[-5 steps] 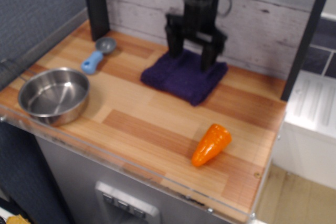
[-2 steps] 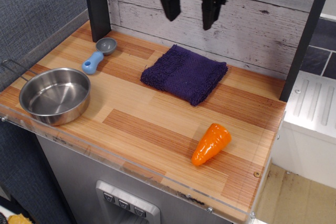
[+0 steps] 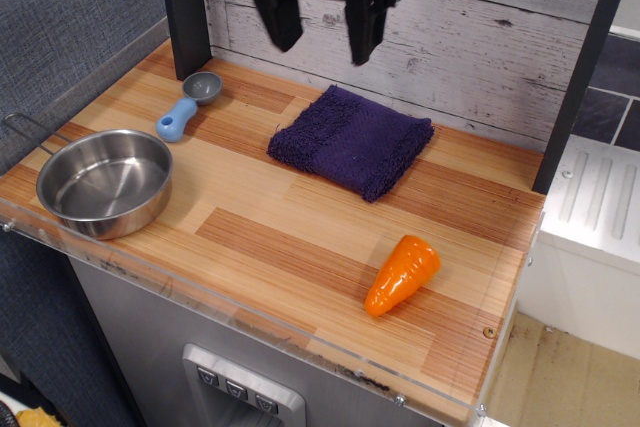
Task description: Move the napkin above to the right of the spoon
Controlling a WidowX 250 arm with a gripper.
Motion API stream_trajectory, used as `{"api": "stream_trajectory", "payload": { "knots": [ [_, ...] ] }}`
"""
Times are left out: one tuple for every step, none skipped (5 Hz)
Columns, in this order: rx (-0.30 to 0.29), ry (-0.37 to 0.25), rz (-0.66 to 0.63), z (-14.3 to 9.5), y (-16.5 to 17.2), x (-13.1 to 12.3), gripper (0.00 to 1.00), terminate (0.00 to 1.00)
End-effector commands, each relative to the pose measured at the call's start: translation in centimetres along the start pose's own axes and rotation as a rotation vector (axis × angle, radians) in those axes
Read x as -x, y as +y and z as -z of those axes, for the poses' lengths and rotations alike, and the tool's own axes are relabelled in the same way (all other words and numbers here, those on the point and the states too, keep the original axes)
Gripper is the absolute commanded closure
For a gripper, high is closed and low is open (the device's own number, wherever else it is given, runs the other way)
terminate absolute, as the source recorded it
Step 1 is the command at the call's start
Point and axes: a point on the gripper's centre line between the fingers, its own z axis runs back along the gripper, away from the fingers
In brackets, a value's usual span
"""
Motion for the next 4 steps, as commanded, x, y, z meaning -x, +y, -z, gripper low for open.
{"api": "stream_trajectory", "payload": {
  "knots": [
    [-0.052,0.006,0.052,-0.43,0.23,1.02,0.0,0.0],
    [-0.069,0.021,0.072,-0.27,0.31,0.93,0.0,0.0],
    [-0.069,0.021,0.072,-0.27,0.31,0.93,0.0,0.0],
    [-0.069,0.021,0.072,-0.27,0.31,0.93,0.0,1.0]
  ]
}}
